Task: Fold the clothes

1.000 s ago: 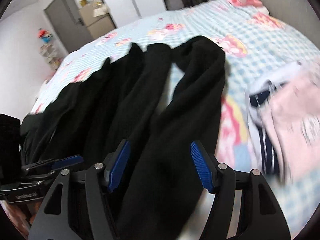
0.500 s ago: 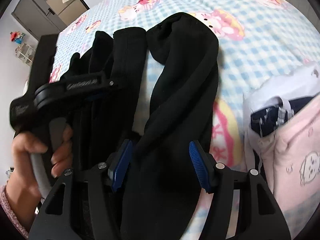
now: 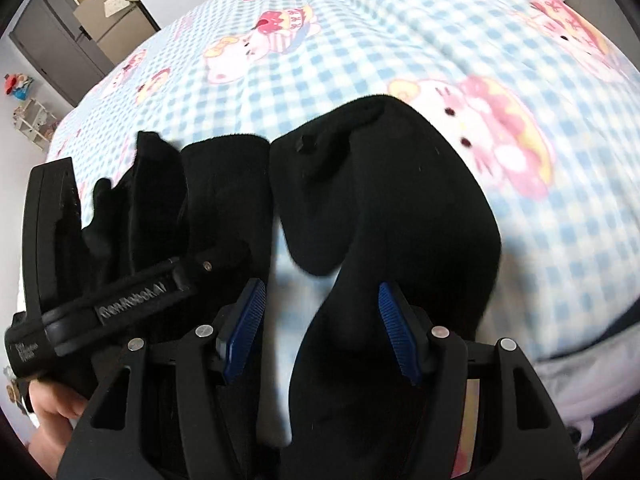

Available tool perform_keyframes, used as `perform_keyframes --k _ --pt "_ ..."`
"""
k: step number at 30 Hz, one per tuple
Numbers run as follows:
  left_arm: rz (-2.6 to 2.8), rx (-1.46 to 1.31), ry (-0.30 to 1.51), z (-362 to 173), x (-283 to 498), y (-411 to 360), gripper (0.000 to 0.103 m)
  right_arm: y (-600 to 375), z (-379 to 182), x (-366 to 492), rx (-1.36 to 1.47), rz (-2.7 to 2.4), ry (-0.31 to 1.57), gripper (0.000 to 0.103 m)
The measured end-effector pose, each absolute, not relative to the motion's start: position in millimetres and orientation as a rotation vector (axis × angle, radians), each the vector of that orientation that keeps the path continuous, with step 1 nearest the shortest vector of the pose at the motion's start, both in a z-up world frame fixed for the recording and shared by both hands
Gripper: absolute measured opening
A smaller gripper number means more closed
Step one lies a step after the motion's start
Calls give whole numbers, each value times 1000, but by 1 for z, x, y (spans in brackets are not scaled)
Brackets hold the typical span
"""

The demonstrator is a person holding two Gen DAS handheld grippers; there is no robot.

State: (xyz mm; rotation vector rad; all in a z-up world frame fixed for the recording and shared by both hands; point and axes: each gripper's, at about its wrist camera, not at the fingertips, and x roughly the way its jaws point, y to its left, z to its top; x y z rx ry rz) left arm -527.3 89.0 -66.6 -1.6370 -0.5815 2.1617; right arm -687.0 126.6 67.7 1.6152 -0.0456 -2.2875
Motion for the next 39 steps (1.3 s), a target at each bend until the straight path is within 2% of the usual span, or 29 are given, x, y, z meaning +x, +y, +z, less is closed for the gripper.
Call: perform_keyframes --k 4,8,13,17,22,27,29,30,31,33,34,35,36,39 --pt "2298 -1471 -615 -21 -504 53 8 119 73 -698 1610 -2296 -44 62" --pt "2481 -1388 -686 26 -464 -23 8 102 87 -700 1536 -2278 -68 62" --pt "2674 -1541 -620 21 -440 -101 8 59 71 -705 1524 -2140 -86 62" --pt "2777 -1620 -589 9 -435 -130 9 31 56 -711 1512 -2057 -163 63" --pt "2750 -1710 -561 -13 -450 -136 11 -8 44 -715 1493 -1970 -27 71" --pt "2657 -1790 -719 -29 -451 -163 13 -51 45 -706 1408 -1916 99 71" --pt "2632 -1781 -774 -38 -451 -166 13 -71 36 -694 1365 -1898 270 81" --pt "2622 -1774 -794 -42 -451 -166 13 -82 24 -688 1358 -1887 389 81" --pt "2611 -1773 -798 -46 -451 -165 13 -93 13 -682 1348 -1872 507 74" --pt "2594 -1766 -759 -49 -459 -159 11 -86 10 -687 1377 -1883 466 52" --pt "2588 -1739 -744 -48 -464 -156 11 -82 8 -690 1391 -1889 442 29" --pt "2579 -1709 -734 -45 -469 -151 10 -71 18 -695 1396 -1900 374 14" --pt "2565 -1675 -732 -41 -473 -146 10 -61 29 -696 1380 -1936 366 10" --pt "2536 -1573 -681 -25 -490 -124 10 -28 60 -700 1344 -2035 314 9"
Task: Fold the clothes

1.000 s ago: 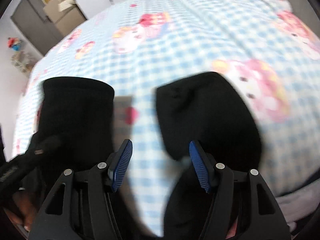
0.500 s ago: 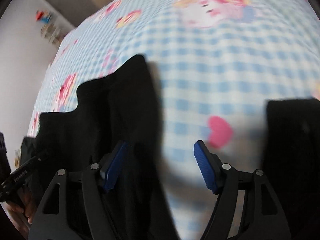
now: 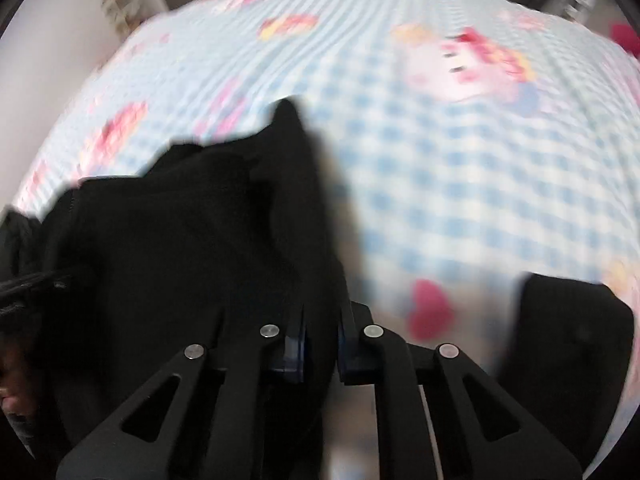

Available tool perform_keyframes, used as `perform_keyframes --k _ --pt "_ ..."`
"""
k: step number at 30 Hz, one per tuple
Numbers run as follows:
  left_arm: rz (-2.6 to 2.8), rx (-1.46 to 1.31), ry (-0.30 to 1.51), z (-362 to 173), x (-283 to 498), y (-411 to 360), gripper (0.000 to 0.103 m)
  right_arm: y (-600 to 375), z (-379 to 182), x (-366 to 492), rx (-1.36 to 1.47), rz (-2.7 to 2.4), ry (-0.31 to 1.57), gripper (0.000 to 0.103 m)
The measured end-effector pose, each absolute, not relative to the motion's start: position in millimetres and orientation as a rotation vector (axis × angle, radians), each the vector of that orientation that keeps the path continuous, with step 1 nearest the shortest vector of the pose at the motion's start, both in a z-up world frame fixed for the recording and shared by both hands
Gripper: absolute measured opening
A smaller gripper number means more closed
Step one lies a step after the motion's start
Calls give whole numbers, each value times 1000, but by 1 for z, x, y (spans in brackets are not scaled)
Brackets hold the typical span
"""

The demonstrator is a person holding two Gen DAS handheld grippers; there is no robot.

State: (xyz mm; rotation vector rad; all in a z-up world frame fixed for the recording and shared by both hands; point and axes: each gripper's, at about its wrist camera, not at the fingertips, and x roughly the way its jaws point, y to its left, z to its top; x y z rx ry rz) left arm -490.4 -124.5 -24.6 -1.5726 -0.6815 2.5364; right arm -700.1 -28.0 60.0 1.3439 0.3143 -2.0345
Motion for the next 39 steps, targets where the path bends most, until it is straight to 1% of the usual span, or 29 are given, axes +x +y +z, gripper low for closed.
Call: perform_keyframes --k 1,3,4,6,7,9,10,12,13,14,15,18,21,22,23,24,25,26,27,28,29,31,32,33,34,35,36,37,39 --pt "2525 -1542 -664 -20 -497 -116 10 -15 70 -703 1343 -2058 272 9" --pt "2496 -1508 -639 -17 -512 -101 10 5 89 -706 1309 -2142 296 9" --pt "2479 -1515 -628 -21 -520 -94 10 16 95 -710 1318 -2160 267 9" --pt "2431 -1547 -622 -41 -536 -82 10 42 96 -724 1366 -2204 129 10" --pt "2403 -1587 -604 -54 -544 -74 10 50 89 -729 1400 -2221 117 12" --pt "2384 -1704 -491 -77 -556 -59 13 65 74 -739 1468 -2255 96 14" --pt "2399 -1716 -451 -80 -558 -56 13 75 71 -742 1491 -2214 42 16" --pt "2437 -1696 -447 -77 -557 -58 13 91 67 -745 1508 -2139 -71 34" --pt "2439 -1693 -456 -76 -556 -59 15 98 69 -746 1498 -2120 -122 51" --pt "2431 -1698 -465 -77 -554 -61 19 98 71 -742 1493 -2104 -143 60" --pt "2420 -1699 -486 -77 -554 -63 21 98 72 -739 1487 -2088 -161 61" --pt "2382 -1685 -590 -77 -558 -72 27 81 63 -739 1552 -1997 -86 66" --pt "2367 -1707 -576 -81 -571 -69 32 54 54 -746 1543 -1992 -6 80" --pt "2358 -1718 -577 -83 -576 -68 41 43 50 -750 1534 -1987 23 86" --pt "2348 -1729 -592 -87 -579 -67 44 24 38 -758 1525 -2014 85 86" --pt "2337 -1739 -607 -91 -583 -66 43 5 25 -767 1514 -2041 150 86" --pt "2343 -1733 -606 -90 -585 -65 28 -2 22 -772 1516 -2030 157 80" --pt "2372 -1704 -584 -83 -585 -64 9 -9 19 -777 1517 -2017 162 56" --pt "2410 -1665 -560 -74 -584 -63 9 -16 16 -781 1519 -2004 167 48" --pt "2460 -1613 -532 -61 -581 -61 9 -13 25 -782 1512 -1995 128 35" --pt "2509 -1560 -503 -48 -578 -60 9 -3 40 -780 1474 -1997 62 30" --pt "2617 -1528 -428 -34 -576 -61 9 22 69 -777 1399 -2002 -79 28" --pt "2646 -1551 -393 -35 -579 -63 8 34 77 -778 1387 -2098 -60 31" --pt "2620 -1599 -407 -44 -582 -67 9 47 85 -778 1372 -2198 -37 34" --pt "2569 -1634 -470 -55 -582 -72 9 55 82 -784 1404 -2209 -33 41" --pt "2516 -1667 -532 -65 -582 -77 9 62 79 -790 1438 -2215 -28 41" --pt "2462 -1699 -593 -75 -582 -82 10 63 71 -797 1504 -2133 -85 41" --pt "2446 -1724 -597 -79 -580 -84 10 58 66 -799 1554 -2054 -105 41" --pt "2512 -1760 -450 -72 -573 -79 11 41 69 -791 1485 -2062 21 45"
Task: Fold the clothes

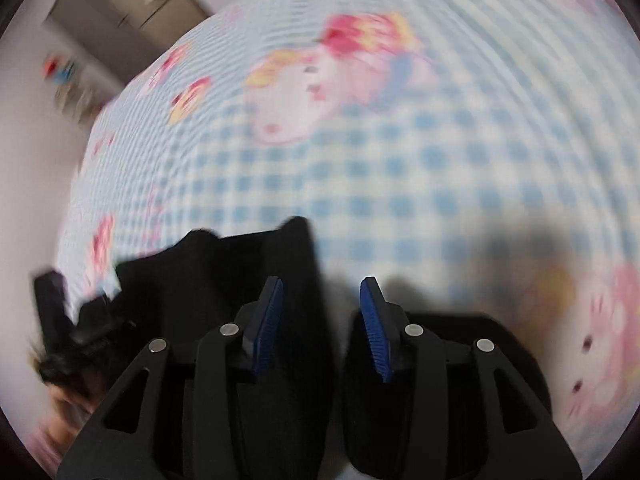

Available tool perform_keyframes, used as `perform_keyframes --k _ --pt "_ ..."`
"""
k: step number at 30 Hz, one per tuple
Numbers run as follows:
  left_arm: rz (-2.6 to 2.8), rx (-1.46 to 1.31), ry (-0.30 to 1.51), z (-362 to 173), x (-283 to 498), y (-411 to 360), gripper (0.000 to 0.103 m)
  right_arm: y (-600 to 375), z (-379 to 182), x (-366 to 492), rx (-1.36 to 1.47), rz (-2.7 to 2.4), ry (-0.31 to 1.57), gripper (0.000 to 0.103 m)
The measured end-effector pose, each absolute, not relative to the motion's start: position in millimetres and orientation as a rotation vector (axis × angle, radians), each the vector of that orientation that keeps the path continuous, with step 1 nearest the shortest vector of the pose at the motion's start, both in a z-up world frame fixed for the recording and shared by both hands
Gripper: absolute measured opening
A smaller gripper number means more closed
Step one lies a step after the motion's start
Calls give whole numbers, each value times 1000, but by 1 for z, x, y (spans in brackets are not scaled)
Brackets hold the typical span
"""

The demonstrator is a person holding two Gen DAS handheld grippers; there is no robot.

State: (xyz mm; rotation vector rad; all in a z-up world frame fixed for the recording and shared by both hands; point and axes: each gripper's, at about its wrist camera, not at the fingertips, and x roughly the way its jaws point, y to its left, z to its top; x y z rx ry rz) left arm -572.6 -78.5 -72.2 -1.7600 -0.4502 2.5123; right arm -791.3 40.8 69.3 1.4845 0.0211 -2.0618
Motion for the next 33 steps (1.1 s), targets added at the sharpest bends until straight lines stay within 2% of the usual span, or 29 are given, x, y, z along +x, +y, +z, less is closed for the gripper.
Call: perform_keyframes --k 1,2,5,9,10,11,12,13,14,16,19,21,23,24,25,26,27,28,31,33 --pt "2539 -1786 -408 -70 -569 -78 11 27 68 -786 1462 -2054 95 60" --pt "2559 -1824 -409 -69 -567 -81 10 13 67 -780 1440 -2044 168 70" --pt "2583 -1907 -436 -68 -553 -93 9 -16 42 -775 1498 -1976 272 70" --pt "2502 -1872 -484 -71 -546 -96 9 -36 17 -766 1500 -1999 423 74" --pt "2492 -1862 -476 -72 -547 -95 9 -37 16 -762 1471 -2008 457 69" --pt "2488 -1852 -456 -71 -553 -93 9 -38 15 -758 1442 -2017 492 55" --pt "2482 -1833 -441 -68 -561 -91 9 -36 17 -756 1431 -2034 512 48" --pt "2474 -1801 -426 -64 -568 -87 9 -31 24 -756 1424 -2062 503 31" --pt "2464 -1752 -412 -58 -574 -81 9 -25 31 -756 1416 -2091 492 20" --pt "2443 -1681 -377 -50 -583 -66 9 -11 47 -757 1390 -2174 487 8" --pt "2368 -1633 -377 -54 -605 -45 10 19 74 -761 1313 -2370 555 2" --pt "2343 -1706 -349 -72 -625 -28 13 44 81 -778 1373 -2405 504 2" --pt "2328 -1781 -346 -88 -640 -20 13 67 87 -794 1450 -2344 243 8" --pt "2329 -1770 -398 -88 -639 -25 13 67 84 -794 1492 -2259 153 15" --pt "2330 -1758 -449 -88 -637 -29 13 65 80 -794 1530 -2169 67 41" --pt "2341 -1751 -483 -87 -635 -34 13 57 77 -787 1537 -2096 47 62" --pt "2364 -1751 -491 -85 -631 -38 13 48 74 -779 1541 -2023 30 65" --pt "2380 -1751 -504 -84 -628 -41 15 40 71 -772 1544 -1951 14 65" --pt "2385 -1755 -540 -88 -620 -48 18 9 45 -735 1572 -1824 202 67" --pt "2376 -1757 -550 -95 -618 -50 19 -1 25 -724 1574 -1884 353 40"
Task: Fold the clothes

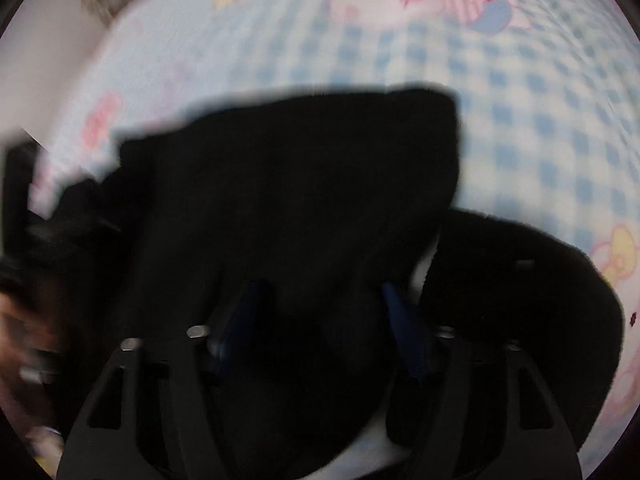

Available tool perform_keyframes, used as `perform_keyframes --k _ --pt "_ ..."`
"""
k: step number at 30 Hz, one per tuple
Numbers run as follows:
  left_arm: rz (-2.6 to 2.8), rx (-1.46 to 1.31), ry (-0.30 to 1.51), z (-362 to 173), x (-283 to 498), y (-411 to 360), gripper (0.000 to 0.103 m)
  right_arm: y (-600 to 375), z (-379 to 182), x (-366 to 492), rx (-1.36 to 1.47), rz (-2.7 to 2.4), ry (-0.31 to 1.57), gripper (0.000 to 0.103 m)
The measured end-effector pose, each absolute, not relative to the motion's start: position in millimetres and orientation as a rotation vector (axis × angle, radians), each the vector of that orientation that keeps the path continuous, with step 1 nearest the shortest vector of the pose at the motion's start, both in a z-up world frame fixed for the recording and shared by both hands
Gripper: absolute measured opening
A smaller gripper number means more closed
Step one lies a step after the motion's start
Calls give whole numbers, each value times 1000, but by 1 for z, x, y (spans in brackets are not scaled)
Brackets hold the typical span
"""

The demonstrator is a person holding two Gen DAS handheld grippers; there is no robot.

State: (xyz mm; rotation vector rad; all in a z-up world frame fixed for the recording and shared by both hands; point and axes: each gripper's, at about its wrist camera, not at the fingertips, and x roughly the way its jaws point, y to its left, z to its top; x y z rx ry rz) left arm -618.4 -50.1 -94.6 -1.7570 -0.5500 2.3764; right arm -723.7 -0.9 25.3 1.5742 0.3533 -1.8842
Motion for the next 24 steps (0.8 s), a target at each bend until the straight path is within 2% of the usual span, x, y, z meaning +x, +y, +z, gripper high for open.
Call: perform_keyframes --k 1,2,3,6,9,11,13,15,16,17,19,21,24 --pt "2375 -1754 -534 -96 -620 -48 15 -2 19 -721 1560 -1932 405 24" --pt "2377 -1742 -491 -95 -626 -44 14 3 23 -724 1566 -1966 361 18" --pt "2373 -1721 -462 -92 -633 -41 13 9 28 -727 1572 -2000 311 16" --pt "2339 -1687 -425 -94 -649 -30 13 14 47 -723 1491 -2122 434 11" --pt "2306 -1728 -375 -109 -655 -23 27 20 41 -726 1513 -2149 510 11" --pt "2309 -1759 -376 -112 -655 -24 27 23 33 -729 1558 -2118 454 15" --pt "2355 -1745 -432 -100 -647 -25 36 29 59 -719 1489 -2164 355 23" --pt "2468 -1693 -426 -79 -623 -34 42 42 97 -704 1376 -2222 208 38" --pt "2532 -1665 -407 -68 -608 -38 42 57 116 -690 1326 -2252 118 53" --pt "2588 -1639 -382 -58 -589 -41 42 69 125 -679 1324 -2274 77 58" --pt "2584 -1605 -431 -44 -556 -47 40 99 136 -655 1360 -2308 20 58" --pt "2480 -1598 -477 -30 -523 -45 39 126 131 -625 1466 -2324 2 58" --pt "2282 -1597 -527 -11 -475 -35 34 166 118 -575 1637 -2307 -44 58"
